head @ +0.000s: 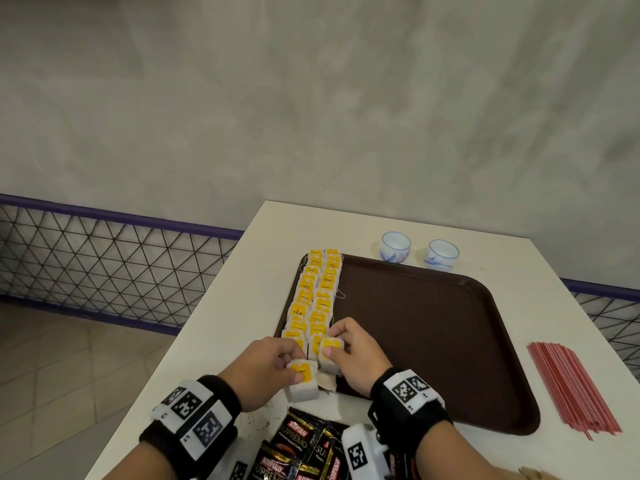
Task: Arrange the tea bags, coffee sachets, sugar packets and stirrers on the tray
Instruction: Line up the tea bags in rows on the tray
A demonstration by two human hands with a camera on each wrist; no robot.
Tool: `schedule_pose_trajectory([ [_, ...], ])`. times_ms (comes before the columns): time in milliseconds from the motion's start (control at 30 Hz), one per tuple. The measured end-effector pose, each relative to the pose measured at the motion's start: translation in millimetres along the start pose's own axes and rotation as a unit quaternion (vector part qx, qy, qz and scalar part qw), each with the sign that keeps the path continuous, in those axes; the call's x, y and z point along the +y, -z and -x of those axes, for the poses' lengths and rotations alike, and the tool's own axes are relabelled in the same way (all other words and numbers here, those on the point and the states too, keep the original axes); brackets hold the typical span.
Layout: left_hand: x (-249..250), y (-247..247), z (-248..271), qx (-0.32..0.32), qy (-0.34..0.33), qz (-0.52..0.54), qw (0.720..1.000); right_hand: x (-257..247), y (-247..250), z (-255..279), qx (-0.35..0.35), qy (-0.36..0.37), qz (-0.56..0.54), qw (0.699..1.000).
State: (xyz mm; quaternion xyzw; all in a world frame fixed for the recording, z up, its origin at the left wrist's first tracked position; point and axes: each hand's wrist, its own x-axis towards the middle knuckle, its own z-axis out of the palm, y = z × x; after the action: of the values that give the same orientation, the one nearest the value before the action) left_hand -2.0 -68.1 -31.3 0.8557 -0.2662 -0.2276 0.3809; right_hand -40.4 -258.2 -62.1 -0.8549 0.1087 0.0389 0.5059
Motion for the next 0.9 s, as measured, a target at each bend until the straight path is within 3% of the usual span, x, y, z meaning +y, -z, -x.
schedule_pose_trajectory([
  [233,3,-3,3,-0.055,-0.036,-0.046,0.997,2,12,9,0.0,0.013,0.057,0.998],
  [400,10,-12,0,-0.093,-0.036,-0.023,0.995,2,0,3,-0.013,0.026,0.092,0.995],
  [567,6,-11,0,-0.065,-0.039,-0.005,0.997,-6,-6,-2,-0.02,0.044,0.11,0.993],
  [900,-2,-9,-4,0.001,-0.022,0.021,1.0,-8,-3,-16,0.002,0.011,0.122,0.993],
])
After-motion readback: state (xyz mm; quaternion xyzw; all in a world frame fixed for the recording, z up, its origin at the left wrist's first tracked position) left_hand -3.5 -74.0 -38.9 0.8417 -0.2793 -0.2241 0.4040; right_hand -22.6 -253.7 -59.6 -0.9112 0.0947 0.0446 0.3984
